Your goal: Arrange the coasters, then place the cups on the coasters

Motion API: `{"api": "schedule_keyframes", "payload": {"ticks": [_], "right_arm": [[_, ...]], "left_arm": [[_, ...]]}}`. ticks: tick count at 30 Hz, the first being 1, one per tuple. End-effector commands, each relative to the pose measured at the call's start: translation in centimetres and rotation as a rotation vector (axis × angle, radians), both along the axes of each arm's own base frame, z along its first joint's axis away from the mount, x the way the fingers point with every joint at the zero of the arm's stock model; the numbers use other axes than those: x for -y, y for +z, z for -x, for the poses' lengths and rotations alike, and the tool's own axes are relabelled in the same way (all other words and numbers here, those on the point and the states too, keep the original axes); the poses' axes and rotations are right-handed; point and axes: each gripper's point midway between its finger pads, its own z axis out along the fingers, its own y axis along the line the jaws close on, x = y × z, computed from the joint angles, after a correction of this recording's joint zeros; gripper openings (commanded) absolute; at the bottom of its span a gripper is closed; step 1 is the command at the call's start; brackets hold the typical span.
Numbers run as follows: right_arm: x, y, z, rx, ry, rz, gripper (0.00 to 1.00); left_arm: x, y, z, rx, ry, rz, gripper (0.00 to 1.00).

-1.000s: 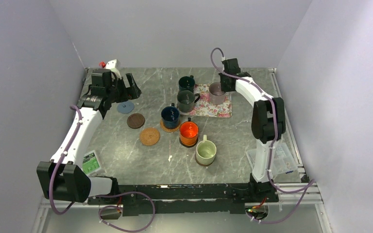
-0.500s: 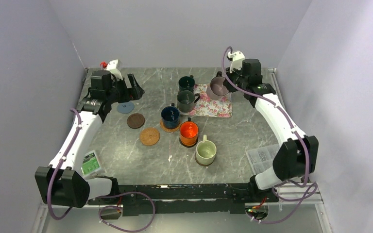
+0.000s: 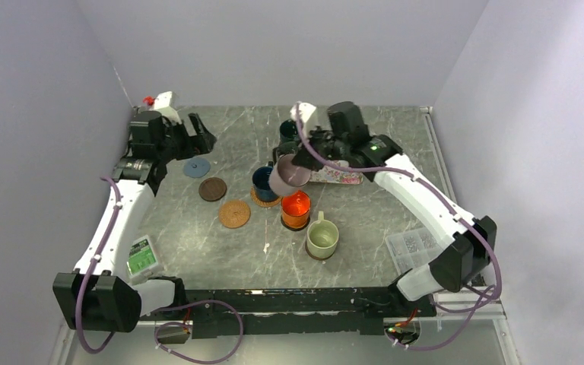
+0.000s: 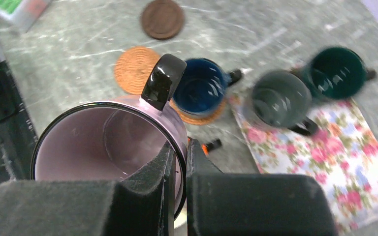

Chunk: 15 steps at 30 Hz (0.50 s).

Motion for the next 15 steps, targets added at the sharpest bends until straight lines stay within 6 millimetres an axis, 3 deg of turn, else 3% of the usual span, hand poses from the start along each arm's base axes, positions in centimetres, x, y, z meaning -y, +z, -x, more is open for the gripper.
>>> {"api": "schedule_keyframes", "payload": {"ticks": [1, 4, 9, 15], "right_arm": [[-4.7, 3.6, 1.8, 0.105, 0.158, -0.014, 0.00], [-7.8, 2.9, 3.3, 0.117, 0.261, 0.030, 0.00], [-12.5, 0.8, 4.8, 0.121, 0.421, 0.088, 0.00], [-17.6, -3.0, 5.9, 0.151, 0.569, 0.137, 0.00]], "left_arm": [[-5.7, 2.2, -0.7, 0.057, 0.184, 0.018, 0.94], [-8.0, 2.2, -0.6, 0.052, 0.250, 0.010, 0.94], [-9.6, 2.8, -0.3, 0.071, 0.298, -0.013, 0.94], [-12.5, 2.2, -0.6, 0.050, 0.361, 0.062, 0.94]]}}
